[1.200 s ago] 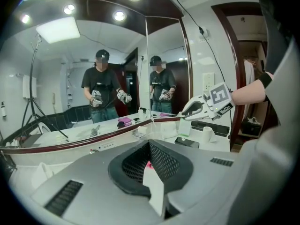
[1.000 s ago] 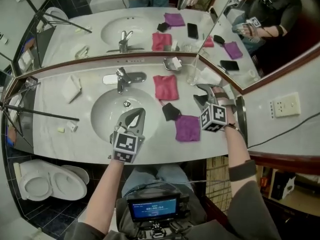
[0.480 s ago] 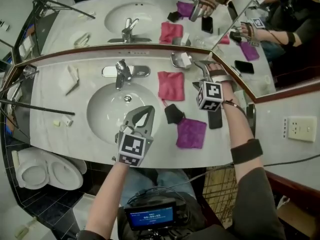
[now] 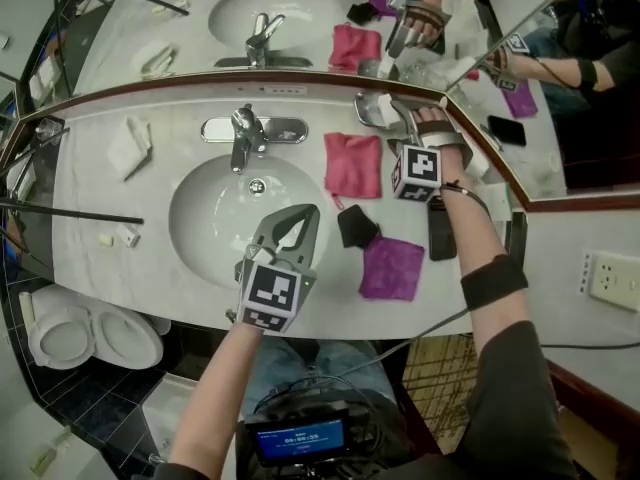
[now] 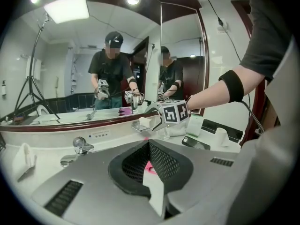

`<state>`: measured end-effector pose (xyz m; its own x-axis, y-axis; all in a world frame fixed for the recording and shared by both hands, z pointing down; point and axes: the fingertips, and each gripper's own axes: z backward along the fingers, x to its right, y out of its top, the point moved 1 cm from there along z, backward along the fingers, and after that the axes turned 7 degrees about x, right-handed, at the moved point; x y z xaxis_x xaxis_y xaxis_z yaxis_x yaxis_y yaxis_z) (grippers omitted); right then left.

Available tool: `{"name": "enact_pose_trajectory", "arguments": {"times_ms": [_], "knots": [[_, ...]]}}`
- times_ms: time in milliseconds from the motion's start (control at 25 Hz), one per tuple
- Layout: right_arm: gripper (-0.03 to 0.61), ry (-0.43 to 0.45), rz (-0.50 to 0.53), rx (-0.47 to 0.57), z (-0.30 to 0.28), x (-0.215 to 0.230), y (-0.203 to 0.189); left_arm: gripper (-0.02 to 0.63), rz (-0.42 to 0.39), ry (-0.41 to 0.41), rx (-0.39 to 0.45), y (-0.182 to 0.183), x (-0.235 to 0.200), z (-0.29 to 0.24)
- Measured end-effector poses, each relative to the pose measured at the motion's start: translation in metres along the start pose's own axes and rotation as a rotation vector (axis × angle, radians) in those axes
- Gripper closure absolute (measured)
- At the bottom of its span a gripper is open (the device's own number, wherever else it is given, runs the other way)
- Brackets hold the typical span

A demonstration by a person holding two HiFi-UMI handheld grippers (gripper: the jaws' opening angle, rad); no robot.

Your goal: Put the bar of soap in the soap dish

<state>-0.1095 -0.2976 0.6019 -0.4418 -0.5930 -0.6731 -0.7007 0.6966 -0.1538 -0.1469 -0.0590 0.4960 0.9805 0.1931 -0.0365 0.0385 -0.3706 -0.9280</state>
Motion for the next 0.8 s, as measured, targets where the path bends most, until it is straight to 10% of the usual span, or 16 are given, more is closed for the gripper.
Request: {"name": "enact_pose_trajectory", "arguments": {"times_ms": [800], "knots": [[0.331, 0.021, 0.016, -0.028, -0.014, -0.011, 0.003, 0.614, 0.053, 0.017, -0.007, -0.013, -0.026, -0.001]]}}
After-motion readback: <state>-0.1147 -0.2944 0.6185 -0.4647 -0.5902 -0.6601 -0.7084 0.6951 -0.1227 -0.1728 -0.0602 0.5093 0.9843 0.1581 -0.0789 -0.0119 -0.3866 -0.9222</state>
